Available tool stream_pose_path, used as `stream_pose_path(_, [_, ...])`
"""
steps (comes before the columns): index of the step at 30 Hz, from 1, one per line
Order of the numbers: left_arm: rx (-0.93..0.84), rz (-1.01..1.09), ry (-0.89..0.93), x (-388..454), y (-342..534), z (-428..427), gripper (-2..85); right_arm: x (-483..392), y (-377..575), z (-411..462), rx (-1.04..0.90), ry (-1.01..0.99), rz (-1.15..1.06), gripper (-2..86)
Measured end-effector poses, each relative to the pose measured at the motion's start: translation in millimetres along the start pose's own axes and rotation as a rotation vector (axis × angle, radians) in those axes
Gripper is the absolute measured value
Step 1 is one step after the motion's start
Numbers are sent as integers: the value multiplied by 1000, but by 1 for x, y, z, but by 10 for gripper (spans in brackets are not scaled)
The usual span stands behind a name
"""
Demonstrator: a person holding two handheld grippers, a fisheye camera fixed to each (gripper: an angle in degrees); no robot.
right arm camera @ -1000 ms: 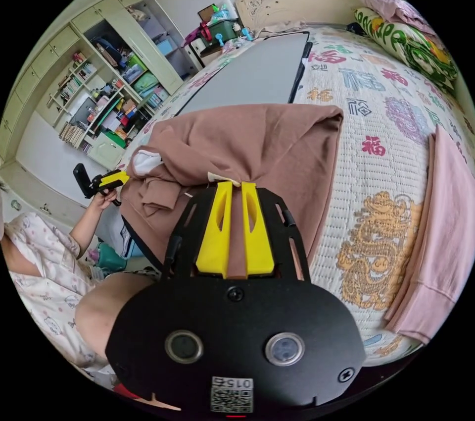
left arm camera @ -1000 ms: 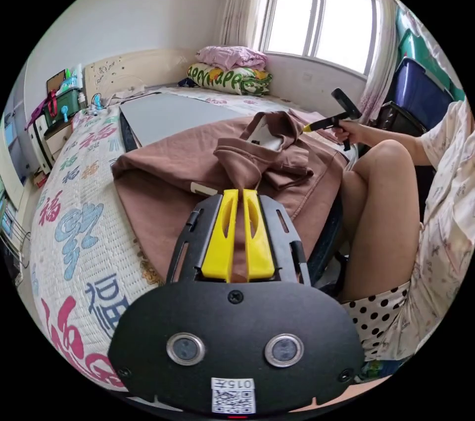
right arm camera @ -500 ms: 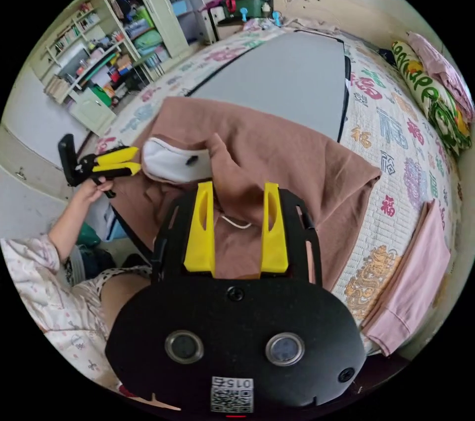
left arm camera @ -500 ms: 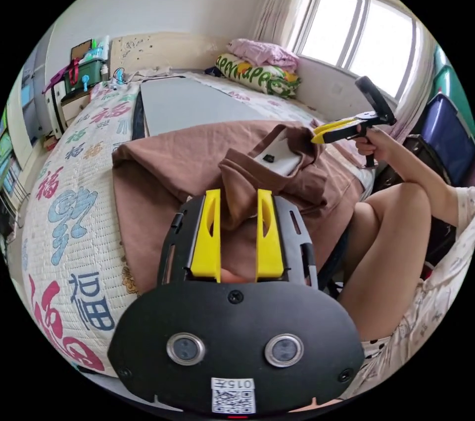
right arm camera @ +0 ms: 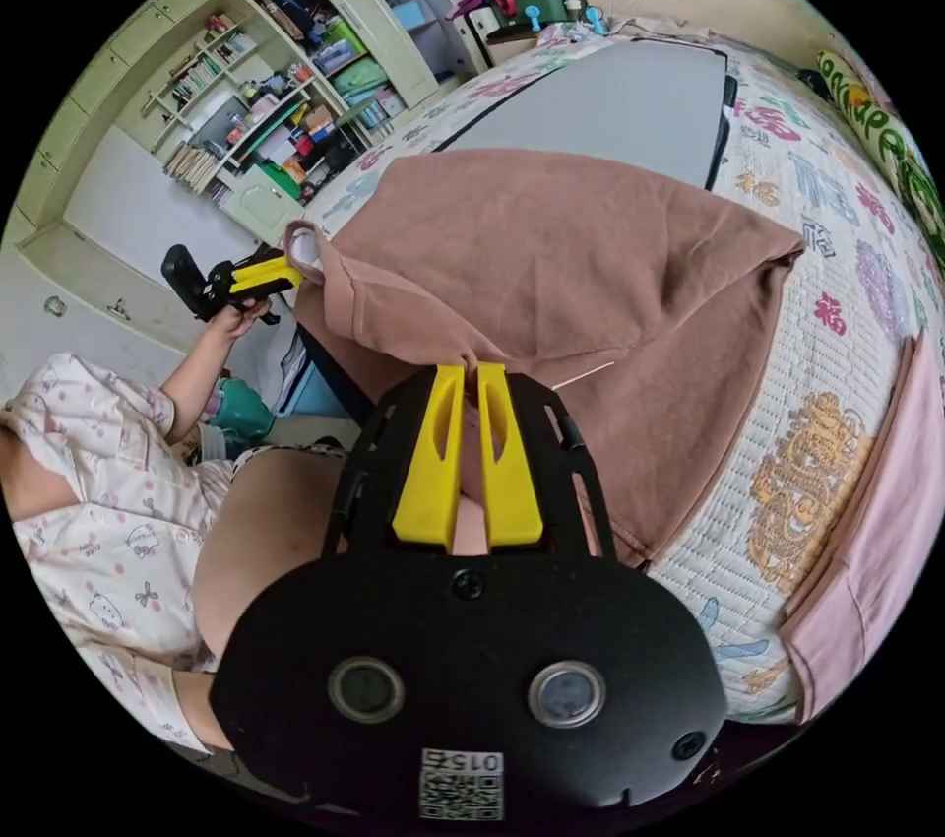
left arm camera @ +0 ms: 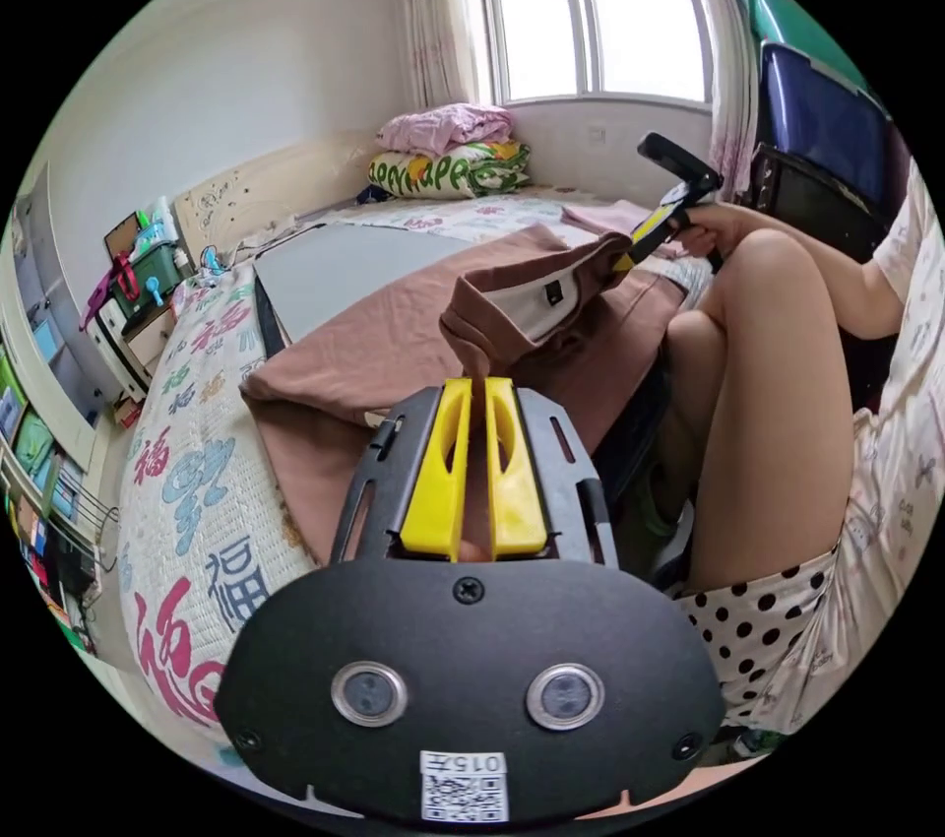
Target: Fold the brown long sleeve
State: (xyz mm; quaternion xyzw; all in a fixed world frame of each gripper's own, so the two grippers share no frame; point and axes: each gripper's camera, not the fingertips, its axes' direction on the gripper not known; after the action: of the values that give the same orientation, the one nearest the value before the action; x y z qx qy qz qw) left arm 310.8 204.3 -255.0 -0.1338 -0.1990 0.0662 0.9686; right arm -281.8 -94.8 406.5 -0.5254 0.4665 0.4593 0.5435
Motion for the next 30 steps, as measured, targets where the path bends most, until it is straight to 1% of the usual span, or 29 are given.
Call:
stream_pose_path(2, [-46,-23,21,5,10,9,14,-4,-7,4,-63,29,-29,27])
stream_pose_path(5, [-36,-41,24,4,10,4,13,-8,-12,8,-128,76,-64,34])
stream_pose_path(12, [-85,-13,41,-6,-14,-6,14,-3,-24,-3,-160,77,-35,41])
stream_pose_path(16, [-116,-36,47,-17,-28,-9,15,-14,-35,1,-225,142,-69,48])
stream_pose_path(21, [-117,-77,81,-42,-53,-22,17,-19,-43,-5,-228,159,-90,51])
stream_pose_path(24, [-42,-119,183,-79,-70,-49,21,-17,-39,-13,-197,137,-117,53])
stream_pose_path(25, [-4,-152,222,-101,-77,-61,22,-10,-33,-19,-175,99,-120,54])
stream_pose_path(27, [50,-244,219,-141,-87,-78,27,9,-26,-31,-153,19,-86,48])
stream_pose_path(28, [84,-323,192,-171,-94,-87,32,26,-23,-41,-127,-31,-38,42])
stream_pose_path(29, [104,-425,154,-205,-102,-92,39,44,-22,-53,-70,-71,21,37])
stream_pose_path(30, [107,-482,134,-222,-106,-92,44,53,-22,-61,-28,-89,53,39])
